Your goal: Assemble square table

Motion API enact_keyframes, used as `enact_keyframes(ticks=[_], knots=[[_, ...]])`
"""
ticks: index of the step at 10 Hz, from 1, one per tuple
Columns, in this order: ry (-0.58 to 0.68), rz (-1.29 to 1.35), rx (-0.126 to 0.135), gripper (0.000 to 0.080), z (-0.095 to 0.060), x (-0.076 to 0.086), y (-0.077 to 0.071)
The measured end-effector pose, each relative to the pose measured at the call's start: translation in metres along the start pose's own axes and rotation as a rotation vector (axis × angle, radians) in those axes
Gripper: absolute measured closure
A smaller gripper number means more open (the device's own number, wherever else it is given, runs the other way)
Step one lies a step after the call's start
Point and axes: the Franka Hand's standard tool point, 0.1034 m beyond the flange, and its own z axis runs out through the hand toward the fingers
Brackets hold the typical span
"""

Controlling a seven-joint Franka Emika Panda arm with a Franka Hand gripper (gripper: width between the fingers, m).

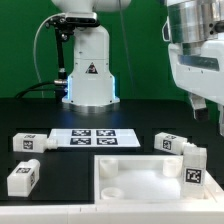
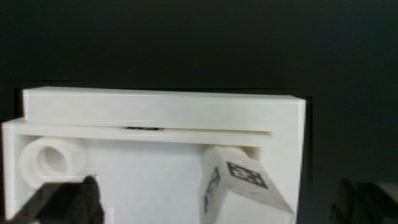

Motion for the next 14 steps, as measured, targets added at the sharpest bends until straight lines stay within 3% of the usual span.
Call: enact_keyframes(ticks=[1,3,4,5,9,10,11,12,14], knots=[[-0.003,0.088,-0.006,0.015,0.001,0.002,0.015],[0.009,0.219,-0.036,0.015,0.005,-0.004,0.059],[0.012,0.219,-0.048,0.015,0.008,-0.008,0.069],[0.012,0.193,-0.042,0.015,0.007,-0.005,0.063],[0.012,0.211,-0.043,0.015,0.009,-0.006,0.067],[0.008,0.296,-0.024,0.015,0.015,-0.005,0.087],[0.008,0.377,0.011,0.015,0.024,0.002,0.109],[0.018,0.403,0.051,0.015,0.031,0.006,0.122],[0.017,0.381,0.039,0.015,0.031,0.003,0.123]])
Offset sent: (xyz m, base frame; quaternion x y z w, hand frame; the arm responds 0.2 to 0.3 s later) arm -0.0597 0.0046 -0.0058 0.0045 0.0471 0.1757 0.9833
